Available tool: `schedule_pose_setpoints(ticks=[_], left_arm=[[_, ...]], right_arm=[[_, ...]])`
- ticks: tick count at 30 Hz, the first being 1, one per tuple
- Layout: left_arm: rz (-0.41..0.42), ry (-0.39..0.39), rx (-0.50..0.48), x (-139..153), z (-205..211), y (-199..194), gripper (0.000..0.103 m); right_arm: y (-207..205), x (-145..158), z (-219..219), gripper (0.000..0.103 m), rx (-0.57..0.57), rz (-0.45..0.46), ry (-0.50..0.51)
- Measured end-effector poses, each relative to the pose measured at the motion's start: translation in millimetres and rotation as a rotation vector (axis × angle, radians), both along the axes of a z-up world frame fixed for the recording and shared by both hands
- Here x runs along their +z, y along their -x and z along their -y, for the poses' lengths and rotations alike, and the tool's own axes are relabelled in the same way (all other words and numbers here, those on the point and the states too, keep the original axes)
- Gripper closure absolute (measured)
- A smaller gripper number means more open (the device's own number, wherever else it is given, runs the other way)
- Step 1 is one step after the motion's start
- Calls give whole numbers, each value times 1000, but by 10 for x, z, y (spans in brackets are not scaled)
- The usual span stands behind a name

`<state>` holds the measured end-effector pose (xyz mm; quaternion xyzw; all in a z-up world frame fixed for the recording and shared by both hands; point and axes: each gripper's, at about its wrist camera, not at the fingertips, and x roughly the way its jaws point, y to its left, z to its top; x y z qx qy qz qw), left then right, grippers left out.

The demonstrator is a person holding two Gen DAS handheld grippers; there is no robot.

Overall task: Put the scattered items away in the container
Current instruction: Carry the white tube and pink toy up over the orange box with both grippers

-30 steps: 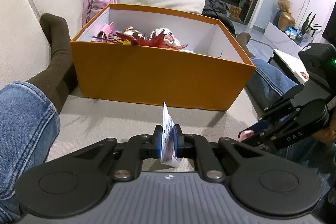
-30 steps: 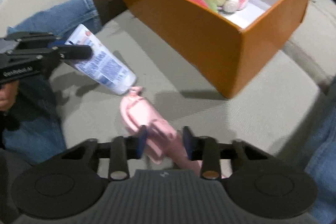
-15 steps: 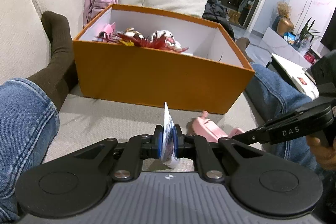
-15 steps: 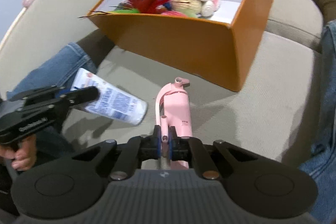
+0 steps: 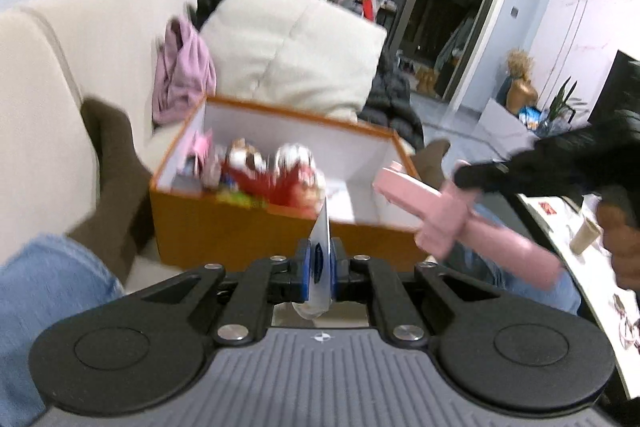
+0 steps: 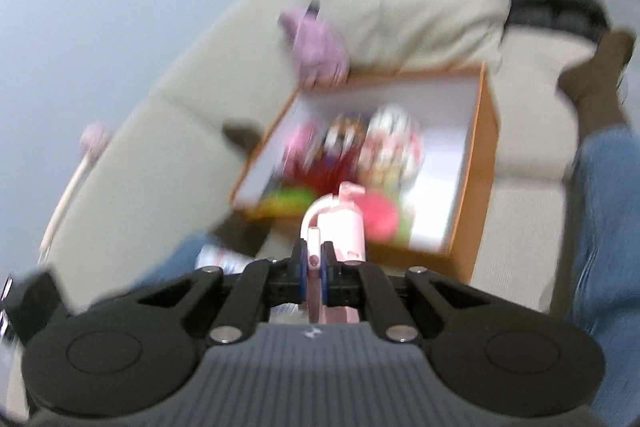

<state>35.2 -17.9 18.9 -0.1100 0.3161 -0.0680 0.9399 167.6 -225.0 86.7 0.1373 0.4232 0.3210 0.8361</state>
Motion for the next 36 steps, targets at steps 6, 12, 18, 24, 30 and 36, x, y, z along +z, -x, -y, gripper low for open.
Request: schedule_pose_setpoints(ticks=[6,12,18,24,30,36], left_arm=[[45,-12,8,189,-84,-148,93],[52,-12,6,199,-212,-314,93],[71,17,-13,165,-343,-418,93],[66,29,-22,128,-388,-509,93],[60,24,-45,198,-356,-586,93],[53,5,-71,298,-266,-735,93]], right_arm=[[-538,-117,-313,97,-207,60,130],[-1057,-526,-484,97,-333,-14,219],[-1232,-819,-586,97,-382,9,347],[-1218,-905,-719,97,-380,71,462],[-1249,-946,-804,95,-367,62,532],[-1279,-989,-923,95,-345,60,650]])
